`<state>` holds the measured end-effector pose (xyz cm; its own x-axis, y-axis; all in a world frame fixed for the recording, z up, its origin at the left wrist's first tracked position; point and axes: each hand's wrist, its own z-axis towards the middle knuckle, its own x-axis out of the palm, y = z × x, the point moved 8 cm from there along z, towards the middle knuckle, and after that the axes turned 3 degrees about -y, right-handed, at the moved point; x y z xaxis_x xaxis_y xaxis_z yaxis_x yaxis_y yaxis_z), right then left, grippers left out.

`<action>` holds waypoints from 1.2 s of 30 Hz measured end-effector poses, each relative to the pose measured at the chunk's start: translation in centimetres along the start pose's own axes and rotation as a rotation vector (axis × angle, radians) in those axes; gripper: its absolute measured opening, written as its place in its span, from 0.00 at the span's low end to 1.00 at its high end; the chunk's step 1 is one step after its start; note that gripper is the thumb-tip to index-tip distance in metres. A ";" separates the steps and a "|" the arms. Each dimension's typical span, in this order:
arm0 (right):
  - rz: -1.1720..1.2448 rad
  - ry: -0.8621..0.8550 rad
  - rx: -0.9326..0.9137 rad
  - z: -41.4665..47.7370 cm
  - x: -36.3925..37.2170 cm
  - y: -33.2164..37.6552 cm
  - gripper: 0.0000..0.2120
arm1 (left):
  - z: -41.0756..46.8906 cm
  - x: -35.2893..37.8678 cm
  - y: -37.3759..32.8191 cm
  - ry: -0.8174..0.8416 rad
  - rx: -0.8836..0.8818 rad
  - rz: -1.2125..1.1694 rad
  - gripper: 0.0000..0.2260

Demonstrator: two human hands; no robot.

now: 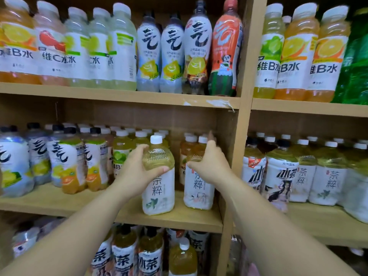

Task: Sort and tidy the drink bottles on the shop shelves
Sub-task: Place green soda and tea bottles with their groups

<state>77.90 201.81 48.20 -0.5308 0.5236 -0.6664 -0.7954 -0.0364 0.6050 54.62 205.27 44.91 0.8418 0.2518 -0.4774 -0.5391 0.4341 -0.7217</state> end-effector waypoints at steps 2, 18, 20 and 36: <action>-0.029 -0.066 0.010 -0.1 -0.1 -0.3 0.45 | -0.1 0.0 0.3 0.000 -0.002 -0.034 0.48; 0.077 0.009 -0.164 -5.0 -0.9 1.0 0.40 | -2.0 0.7 1.6 0.100 0.003 -0.274 0.43; 0.113 0.002 -0.178 -5.6 -1.8 1.2 0.39 | -2.6 0.3 1.5 0.066 0.012 -0.298 0.42; 0.648 -0.028 -0.198 -10.9 -17.0 -5.0 0.28 | -10.7 1.1 -12.4 0.070 0.194 -0.425 0.41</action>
<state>87.73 183.78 51.71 -0.9127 0.3653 -0.1831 -0.3594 -0.5045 0.7851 61.98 190.88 48.01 0.9795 -0.0396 -0.1976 -0.1267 0.6414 -0.7567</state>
